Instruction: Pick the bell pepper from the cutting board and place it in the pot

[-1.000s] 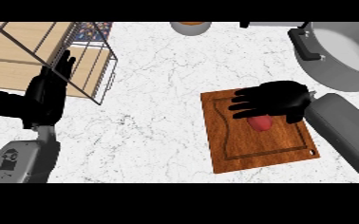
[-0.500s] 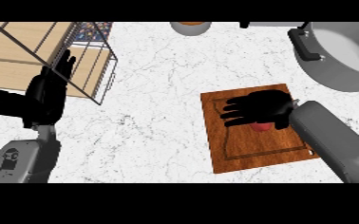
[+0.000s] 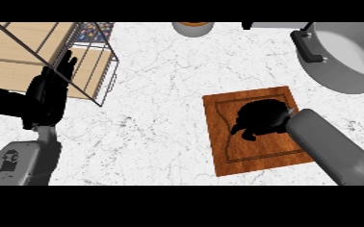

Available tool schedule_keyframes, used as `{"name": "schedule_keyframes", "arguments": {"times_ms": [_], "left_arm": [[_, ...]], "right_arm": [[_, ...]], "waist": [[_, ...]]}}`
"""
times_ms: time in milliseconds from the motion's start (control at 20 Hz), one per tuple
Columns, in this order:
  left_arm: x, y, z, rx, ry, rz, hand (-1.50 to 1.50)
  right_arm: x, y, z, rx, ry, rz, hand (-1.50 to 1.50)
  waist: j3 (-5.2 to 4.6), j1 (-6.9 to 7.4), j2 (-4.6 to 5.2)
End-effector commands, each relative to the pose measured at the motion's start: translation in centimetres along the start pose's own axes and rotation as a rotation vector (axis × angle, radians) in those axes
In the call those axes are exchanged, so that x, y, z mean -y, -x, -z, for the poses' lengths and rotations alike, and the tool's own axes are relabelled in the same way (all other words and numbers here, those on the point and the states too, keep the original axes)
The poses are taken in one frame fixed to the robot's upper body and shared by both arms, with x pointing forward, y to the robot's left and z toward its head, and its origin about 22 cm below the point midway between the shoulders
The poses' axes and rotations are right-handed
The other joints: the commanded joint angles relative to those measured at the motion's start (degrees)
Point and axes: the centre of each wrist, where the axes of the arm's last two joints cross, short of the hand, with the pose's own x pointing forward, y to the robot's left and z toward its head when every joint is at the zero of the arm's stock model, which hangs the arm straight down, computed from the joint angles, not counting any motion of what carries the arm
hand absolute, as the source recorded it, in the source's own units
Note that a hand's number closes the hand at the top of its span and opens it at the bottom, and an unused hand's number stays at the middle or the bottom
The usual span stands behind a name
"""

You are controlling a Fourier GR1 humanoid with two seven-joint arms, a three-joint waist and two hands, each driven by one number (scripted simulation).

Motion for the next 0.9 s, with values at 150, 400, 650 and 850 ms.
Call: {"name": "schedule_keyframes", "arguments": {"times_ms": [150,400,650,850], "left_arm": [[-0.4,-1.1,1.7,0.088,0.012,0.011,0.00],[1.0,-0.8,-0.1,0.069,0.039,-0.003,0.00],[0.5,-1.4,0.8,0.088,0.049,-0.007,0.00],[-0.2,-0.5,0.3,0.061,0.021,0.000,0.00]], "right_arm": [[-0.7,-0.9,0.9,0.128,0.072,-0.055,1.50],[0.6,-1.8,-1.1,0.067,0.204,-0.137,1.50],[2.7,2.7,-4.8,-0.658,0.460,0.145,1.50],[2.6,3.6,-8.1,-1.028,0.593,0.249,1.50]], "waist": [[0.94,-0.84,0.20],[0.96,-1.04,-0.16],[1.10,0.01,0.98],[1.09,-0.97,1.90]]}}
